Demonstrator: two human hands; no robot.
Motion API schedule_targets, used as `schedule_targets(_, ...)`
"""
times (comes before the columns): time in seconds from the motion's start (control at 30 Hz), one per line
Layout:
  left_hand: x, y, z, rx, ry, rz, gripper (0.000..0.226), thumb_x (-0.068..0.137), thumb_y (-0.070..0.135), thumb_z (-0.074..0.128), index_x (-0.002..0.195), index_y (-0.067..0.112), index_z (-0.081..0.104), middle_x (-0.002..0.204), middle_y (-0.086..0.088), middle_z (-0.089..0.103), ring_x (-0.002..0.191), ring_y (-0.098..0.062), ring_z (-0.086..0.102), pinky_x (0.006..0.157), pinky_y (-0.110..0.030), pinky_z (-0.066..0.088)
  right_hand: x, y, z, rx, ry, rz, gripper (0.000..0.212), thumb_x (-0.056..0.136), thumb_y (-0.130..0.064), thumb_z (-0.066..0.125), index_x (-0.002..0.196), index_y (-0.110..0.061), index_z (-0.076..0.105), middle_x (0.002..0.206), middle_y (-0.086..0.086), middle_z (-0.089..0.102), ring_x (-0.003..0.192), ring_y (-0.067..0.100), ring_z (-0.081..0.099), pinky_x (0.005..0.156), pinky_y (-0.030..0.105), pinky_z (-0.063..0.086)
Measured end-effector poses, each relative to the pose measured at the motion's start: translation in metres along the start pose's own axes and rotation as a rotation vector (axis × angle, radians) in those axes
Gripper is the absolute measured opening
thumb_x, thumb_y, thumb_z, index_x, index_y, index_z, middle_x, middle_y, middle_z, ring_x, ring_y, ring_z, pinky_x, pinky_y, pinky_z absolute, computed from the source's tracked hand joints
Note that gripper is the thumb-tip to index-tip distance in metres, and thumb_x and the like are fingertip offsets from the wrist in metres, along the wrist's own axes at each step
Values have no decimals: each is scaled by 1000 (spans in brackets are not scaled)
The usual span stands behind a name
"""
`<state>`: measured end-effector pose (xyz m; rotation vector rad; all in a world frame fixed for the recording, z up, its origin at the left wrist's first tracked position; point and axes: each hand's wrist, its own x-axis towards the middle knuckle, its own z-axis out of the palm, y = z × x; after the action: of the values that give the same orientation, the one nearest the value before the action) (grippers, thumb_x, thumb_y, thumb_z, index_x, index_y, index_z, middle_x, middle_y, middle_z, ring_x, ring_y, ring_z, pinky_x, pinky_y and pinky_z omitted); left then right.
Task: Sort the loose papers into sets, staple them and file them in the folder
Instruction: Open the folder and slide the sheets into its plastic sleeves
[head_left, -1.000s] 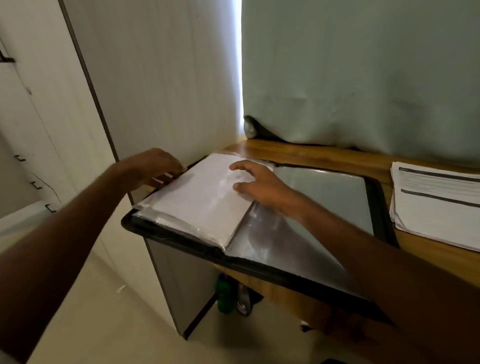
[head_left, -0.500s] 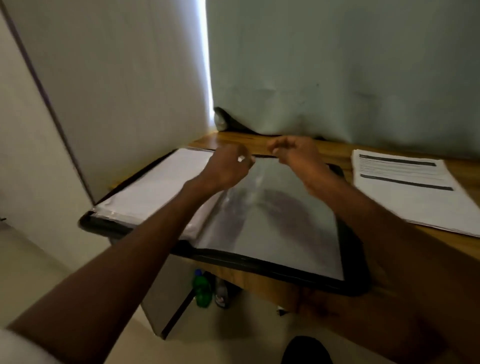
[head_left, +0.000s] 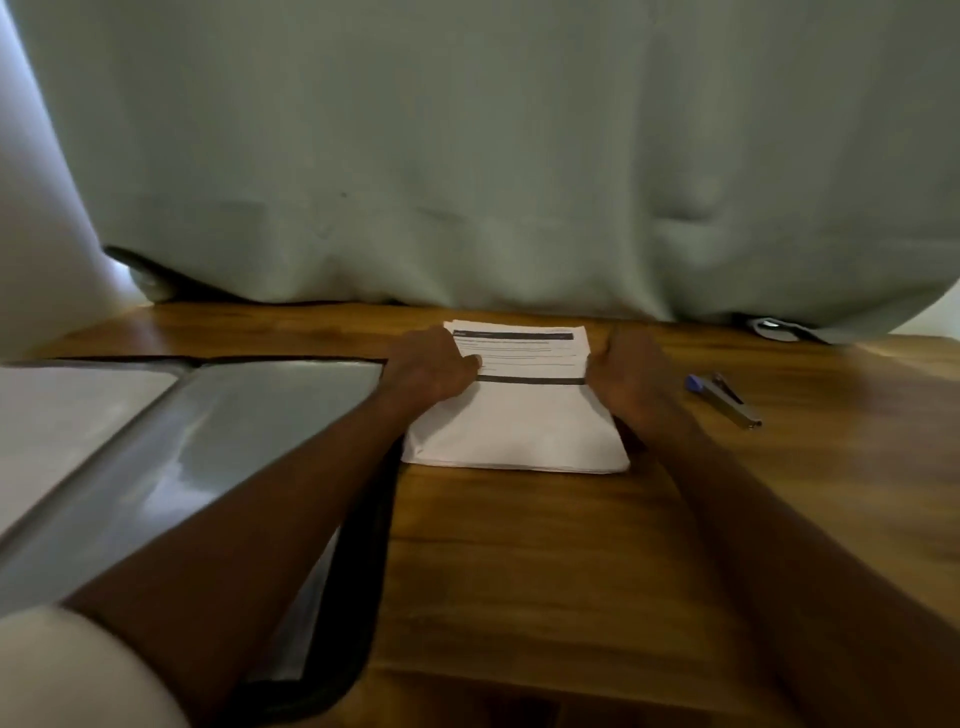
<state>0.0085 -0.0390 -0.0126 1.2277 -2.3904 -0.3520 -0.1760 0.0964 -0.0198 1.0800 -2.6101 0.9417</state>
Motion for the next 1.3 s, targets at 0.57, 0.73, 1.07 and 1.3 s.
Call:
schedule_targets(0.57, 29, -11, 17, -718, 329, -83, 10, 87, 10, 79, 89, 5, 71, 93, -10, 76, 92, -26, 73, 83, -37, 60, 18, 18, 7, 151, -58, 55, 42, 93, -43, 72, 121, -13, 61, 123, 9, 65, 108, 25, 61, 77, 32, 41)
schedule_targets(0.73, 24, -12, 12, -894, 330, -20, 6, 92, 8, 75, 92, 9, 70, 94, -6, 75, 93, -22, 74, 77, -22, 59, 16, 16, 8, 179, -67, 64, 36, 94, -42, 71, 117, -15, 62, 116, 5, 66, 92, 16, 54, 69, 28, 39)
schedule_targets(1.07, 24, -7, -1, -1278, 178, 79, 13, 99, 7, 63, 93, 18, 61, 104, -12, 79, 103, -32, 74, 88, -42, 61, 18, 12, 1, 721, 32, 88, 40, 90, -43, 75, 121, -22, 60, 112, -8, 67, 101, 12, 65, 76, 27, 52)
schedule_targets(1.3, 24, -11, -4, -1488, 140, 24, 25, 103, 9, 59, 127, 3, 58, 104, -5, 80, 93, -22, 77, 71, -29, 61, 15, 12, -12, 1097, -248, 218, 45, 84, -27, 84, 124, -14, 66, 115, 4, 76, 98, 23, 75, 87, 42, 62)
